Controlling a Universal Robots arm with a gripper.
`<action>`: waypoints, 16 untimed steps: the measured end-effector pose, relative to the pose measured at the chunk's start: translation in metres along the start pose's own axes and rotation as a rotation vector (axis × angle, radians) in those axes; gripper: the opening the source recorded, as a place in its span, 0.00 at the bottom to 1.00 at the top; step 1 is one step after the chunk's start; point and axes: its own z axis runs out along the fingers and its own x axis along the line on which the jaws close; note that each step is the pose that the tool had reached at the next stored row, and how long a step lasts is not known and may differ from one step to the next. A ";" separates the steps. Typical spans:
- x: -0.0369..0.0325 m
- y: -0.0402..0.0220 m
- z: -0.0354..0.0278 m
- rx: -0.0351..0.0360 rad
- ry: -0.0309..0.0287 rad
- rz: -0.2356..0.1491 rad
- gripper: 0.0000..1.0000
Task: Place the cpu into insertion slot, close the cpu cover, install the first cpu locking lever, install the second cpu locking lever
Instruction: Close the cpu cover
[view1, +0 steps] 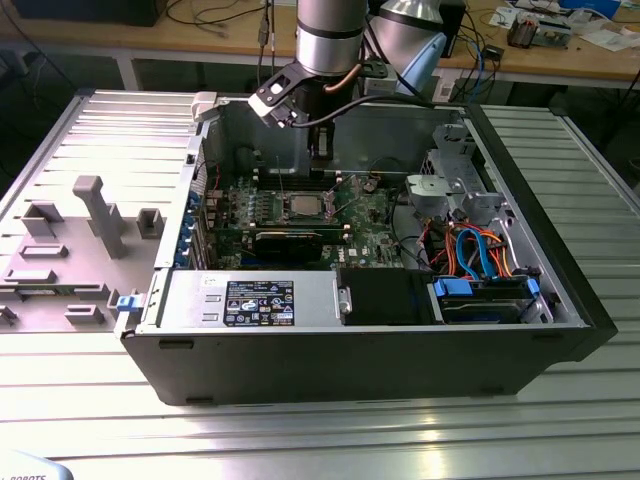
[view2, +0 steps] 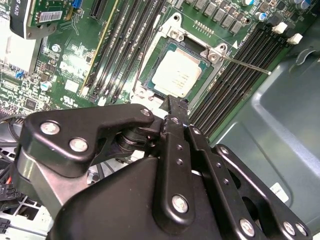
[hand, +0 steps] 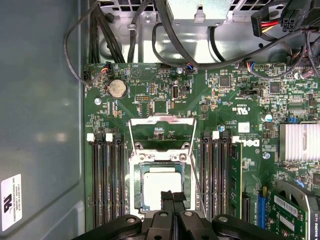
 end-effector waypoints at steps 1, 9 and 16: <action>0.0000 0.0002 0.0000 0.0000 0.0000 0.000 0.11; 0.0001 0.0081 -0.0001 -0.0001 -0.0002 0.000 0.11; 0.0001 0.0099 -0.0001 -0.0001 -0.0003 0.000 0.11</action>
